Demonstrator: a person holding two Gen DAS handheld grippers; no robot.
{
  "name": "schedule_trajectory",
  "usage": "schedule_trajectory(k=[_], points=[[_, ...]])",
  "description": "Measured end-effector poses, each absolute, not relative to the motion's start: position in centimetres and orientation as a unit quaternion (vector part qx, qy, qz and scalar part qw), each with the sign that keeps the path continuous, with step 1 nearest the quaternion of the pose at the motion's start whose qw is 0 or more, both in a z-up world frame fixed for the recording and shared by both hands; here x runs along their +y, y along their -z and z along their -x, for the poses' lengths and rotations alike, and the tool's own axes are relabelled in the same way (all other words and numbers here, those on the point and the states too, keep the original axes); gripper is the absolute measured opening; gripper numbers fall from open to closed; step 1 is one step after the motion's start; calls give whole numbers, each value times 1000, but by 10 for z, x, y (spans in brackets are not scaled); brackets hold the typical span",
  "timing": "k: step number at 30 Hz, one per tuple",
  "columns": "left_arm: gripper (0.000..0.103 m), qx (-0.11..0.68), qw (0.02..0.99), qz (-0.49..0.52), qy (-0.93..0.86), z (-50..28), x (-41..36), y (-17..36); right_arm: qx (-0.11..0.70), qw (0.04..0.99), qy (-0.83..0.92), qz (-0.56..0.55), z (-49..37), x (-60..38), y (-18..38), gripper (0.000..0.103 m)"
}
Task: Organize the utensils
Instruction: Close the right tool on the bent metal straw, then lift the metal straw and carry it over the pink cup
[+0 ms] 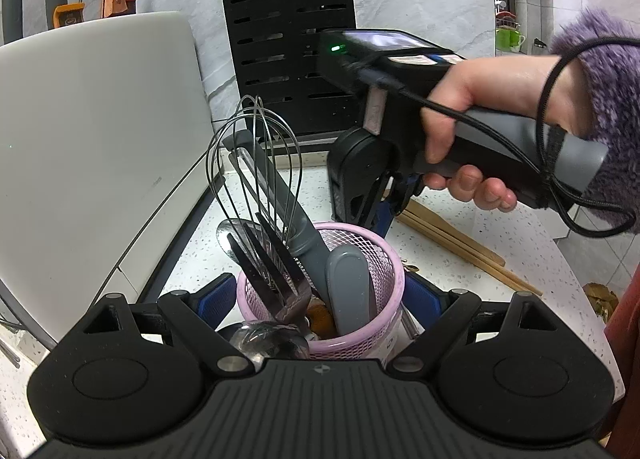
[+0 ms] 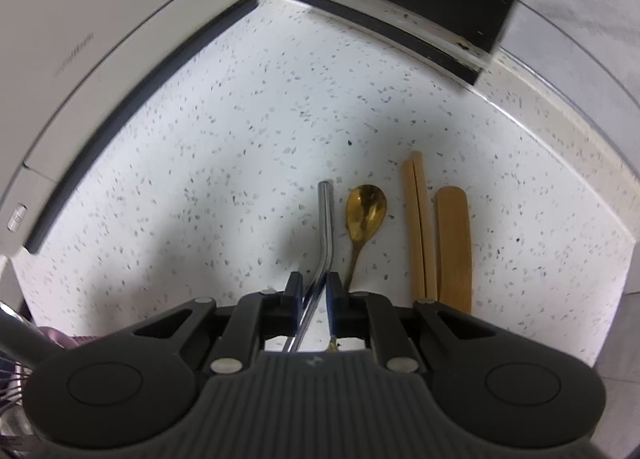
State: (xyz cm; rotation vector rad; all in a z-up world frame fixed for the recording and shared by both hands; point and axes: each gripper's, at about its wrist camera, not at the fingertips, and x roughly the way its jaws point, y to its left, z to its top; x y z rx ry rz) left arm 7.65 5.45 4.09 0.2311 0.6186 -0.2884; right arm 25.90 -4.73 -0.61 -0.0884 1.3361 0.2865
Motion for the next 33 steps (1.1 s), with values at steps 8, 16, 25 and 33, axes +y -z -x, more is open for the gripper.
schedule_trajectory(k=[8,16,25,33], points=[[103,301,936,-117,143,-73,54,-40,634,754,-124,121,-261,-20,6,10],[103,301,936,-117,143,-73,54,-40,622,757,-140,142,-258,-17,4,4],[103,301,936,-117,143,-73,53,-41,609,766,-167,115,-249,-31,-4,3],[103,301,936,-117,142,-73,53,-41,540,807,-214,104,-215,-50,-47,3]])
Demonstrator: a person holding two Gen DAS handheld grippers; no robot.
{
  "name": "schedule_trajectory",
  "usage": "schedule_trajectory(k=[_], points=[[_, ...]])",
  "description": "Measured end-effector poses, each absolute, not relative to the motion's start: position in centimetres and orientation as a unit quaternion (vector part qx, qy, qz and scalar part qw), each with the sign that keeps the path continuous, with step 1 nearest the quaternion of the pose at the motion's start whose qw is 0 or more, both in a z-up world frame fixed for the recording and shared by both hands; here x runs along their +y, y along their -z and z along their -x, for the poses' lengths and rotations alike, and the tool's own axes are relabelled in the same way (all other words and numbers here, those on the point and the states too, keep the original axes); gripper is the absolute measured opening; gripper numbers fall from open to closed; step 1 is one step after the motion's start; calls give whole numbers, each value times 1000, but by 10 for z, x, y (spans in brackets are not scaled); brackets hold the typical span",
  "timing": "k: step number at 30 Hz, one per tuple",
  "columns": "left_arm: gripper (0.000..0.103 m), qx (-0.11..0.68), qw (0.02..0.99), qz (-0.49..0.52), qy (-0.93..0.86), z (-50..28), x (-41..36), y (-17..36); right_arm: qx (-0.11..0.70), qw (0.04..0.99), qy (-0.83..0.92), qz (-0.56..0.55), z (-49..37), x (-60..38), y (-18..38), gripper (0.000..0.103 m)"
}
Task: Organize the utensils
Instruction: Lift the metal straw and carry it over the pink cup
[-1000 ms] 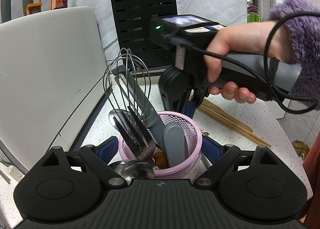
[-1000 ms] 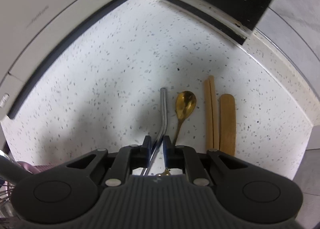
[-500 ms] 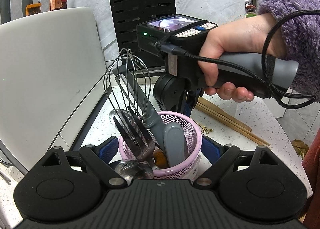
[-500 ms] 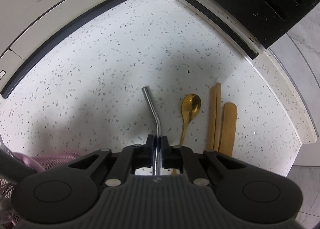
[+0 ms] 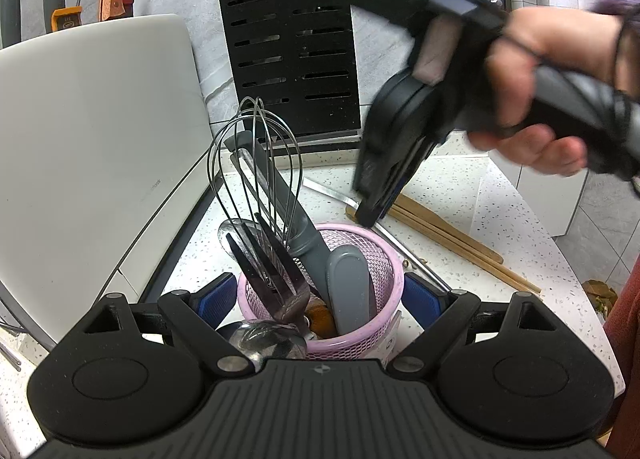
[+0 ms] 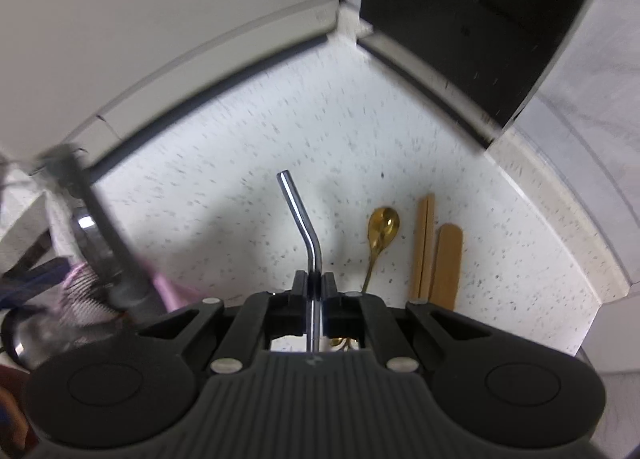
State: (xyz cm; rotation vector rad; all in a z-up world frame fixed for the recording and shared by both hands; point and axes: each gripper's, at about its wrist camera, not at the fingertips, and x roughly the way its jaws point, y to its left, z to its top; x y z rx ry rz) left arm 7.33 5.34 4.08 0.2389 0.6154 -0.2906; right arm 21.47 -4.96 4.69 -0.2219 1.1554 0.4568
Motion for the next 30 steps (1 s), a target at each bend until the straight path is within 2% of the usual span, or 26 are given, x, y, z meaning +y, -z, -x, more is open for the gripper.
schedule_trajectory(k=[23,30], points=[[103,300,937,-116,136,-74,50,-40,260,909,-325,-24,-108,-120,-160,3],[103,309,931,-124,147,-81,51,-42,246,899,-361,-45,-106,-109,-157,3]])
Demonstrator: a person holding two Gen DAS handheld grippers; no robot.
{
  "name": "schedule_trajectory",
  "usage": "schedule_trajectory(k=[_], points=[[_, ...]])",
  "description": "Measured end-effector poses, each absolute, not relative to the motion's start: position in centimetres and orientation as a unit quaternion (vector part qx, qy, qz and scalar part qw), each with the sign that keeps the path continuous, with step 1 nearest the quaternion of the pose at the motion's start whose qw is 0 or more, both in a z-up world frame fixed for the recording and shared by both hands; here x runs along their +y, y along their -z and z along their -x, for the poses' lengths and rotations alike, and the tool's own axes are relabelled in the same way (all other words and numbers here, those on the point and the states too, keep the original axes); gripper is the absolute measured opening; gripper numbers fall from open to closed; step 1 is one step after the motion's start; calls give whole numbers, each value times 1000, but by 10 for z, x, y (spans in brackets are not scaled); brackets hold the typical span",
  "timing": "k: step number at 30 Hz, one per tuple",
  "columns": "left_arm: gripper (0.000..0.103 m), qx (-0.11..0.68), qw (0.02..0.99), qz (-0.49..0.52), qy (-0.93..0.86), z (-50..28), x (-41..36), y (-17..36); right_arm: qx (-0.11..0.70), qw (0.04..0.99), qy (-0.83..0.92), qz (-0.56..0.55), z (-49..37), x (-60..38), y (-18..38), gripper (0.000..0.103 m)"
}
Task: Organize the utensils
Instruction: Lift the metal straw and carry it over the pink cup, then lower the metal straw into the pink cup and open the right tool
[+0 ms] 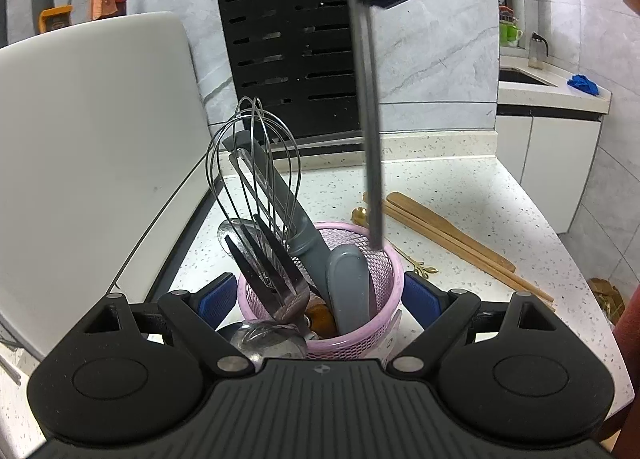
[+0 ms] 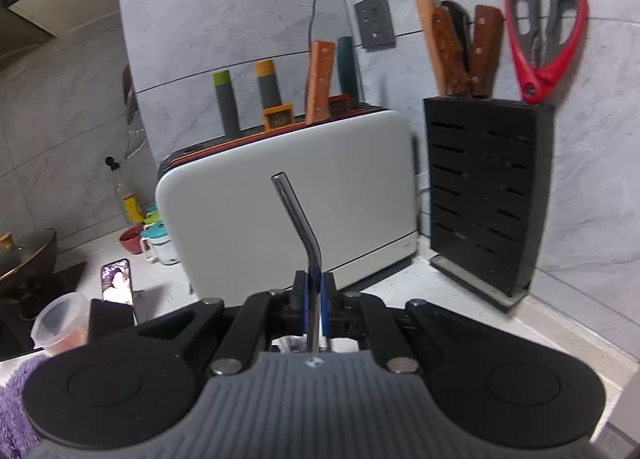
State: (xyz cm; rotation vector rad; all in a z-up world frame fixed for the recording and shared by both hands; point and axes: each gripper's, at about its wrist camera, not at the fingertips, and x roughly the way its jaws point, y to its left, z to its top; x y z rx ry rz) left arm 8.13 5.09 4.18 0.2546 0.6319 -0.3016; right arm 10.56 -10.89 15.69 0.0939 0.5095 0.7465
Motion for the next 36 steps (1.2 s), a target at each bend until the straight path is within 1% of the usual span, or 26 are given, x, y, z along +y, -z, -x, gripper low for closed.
schedule_trajectory(k=[5,10,14,20,24,36], points=[[103,333,916,-141,176,-97,53,-47,244,895,-372,-39,-108,-101,-148,3],[103,379,895,-149,182,-115,50,-56,261,889,-376,-33,-115,-96,-135,3],[103,401,885,-153,183,-125,48,-59,270,886,-376,-33,-120,-97,-128,3],[103,394,889,-151,178,-123,48,-57,282,882,-375,-37,-123,-97,-117,3],[103,392,890,-150,178,-122,47,-57,282,884,-373,-16,-121,-91,-111,3],[103,392,890,-146,180,-120,49,-59,325,863,-386,25,-124,-74,-87,3]])
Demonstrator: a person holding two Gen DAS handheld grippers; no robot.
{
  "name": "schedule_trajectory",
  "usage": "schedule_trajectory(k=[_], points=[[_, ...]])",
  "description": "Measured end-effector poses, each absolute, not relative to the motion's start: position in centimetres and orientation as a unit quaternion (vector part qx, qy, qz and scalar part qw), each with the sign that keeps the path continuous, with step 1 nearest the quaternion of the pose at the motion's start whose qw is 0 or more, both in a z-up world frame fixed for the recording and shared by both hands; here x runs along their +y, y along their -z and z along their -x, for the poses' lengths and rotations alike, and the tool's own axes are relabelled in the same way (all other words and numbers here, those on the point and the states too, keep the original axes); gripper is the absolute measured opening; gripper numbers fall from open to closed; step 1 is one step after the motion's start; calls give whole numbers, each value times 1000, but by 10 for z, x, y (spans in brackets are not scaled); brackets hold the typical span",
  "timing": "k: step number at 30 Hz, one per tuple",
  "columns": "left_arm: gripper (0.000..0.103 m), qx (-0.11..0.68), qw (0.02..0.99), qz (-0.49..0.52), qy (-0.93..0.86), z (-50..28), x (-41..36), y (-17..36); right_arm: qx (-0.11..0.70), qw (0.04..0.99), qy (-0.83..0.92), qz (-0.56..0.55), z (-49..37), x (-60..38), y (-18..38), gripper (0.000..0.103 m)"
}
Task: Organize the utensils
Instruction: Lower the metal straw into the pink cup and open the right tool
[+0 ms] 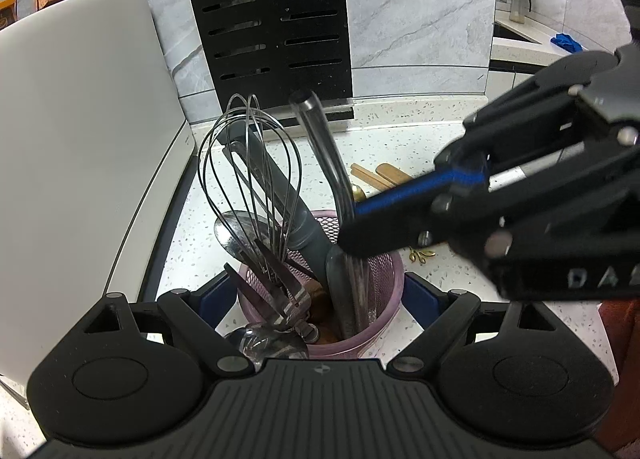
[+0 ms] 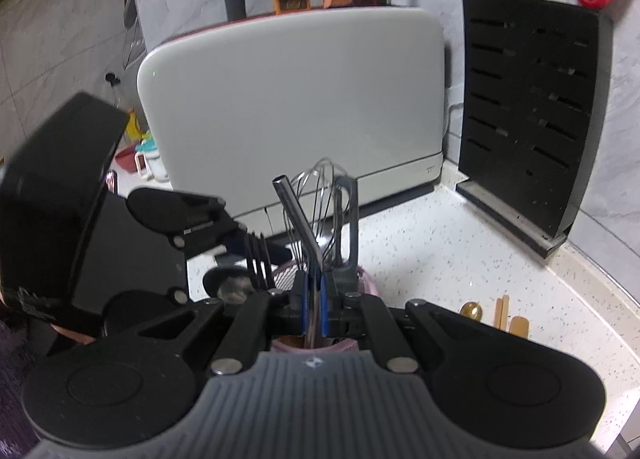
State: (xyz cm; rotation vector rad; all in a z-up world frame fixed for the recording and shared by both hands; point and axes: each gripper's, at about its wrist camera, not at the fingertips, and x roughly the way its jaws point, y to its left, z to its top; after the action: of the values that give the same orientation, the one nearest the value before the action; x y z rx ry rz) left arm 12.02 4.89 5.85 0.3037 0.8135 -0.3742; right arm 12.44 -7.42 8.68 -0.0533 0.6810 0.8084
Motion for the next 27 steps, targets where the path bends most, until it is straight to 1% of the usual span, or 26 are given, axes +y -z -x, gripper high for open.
schedule_trajectory(k=[9,12,13,14,16,18,20,21,23,27], points=[[103,393,891,-147,177,-120,48,-59,358,854,-376,29,-131,-72,-76,4],[103,393,891,-147,176,-120,48,-59,360,853,-376,21,-131,-75,-77,8],[103,392,891,-147,176,-120,48,-59,357,855,-376,21,-131,-77,-78,10],[103,392,891,-147,177,-120,48,-59,353,856,-376,19,-129,-78,-80,17],[103,391,891,-146,178,-120,49,-59,345,859,-378,13,-128,-83,-84,23],[103,390,891,-146,178,-120,49,-59,335,863,-379,6,-126,-89,-90,26],[103,390,892,-146,178,-120,49,-58,324,867,-379,-7,-125,-97,-97,35],[103,390,892,-146,178,-120,49,-58,320,869,-377,-16,-126,-102,-100,36],[103,389,892,-146,179,-120,50,-59,313,873,-372,-37,-127,-113,-105,42],[103,389,892,-146,179,-120,50,-59,306,884,-348,-56,-133,-131,-112,43]])
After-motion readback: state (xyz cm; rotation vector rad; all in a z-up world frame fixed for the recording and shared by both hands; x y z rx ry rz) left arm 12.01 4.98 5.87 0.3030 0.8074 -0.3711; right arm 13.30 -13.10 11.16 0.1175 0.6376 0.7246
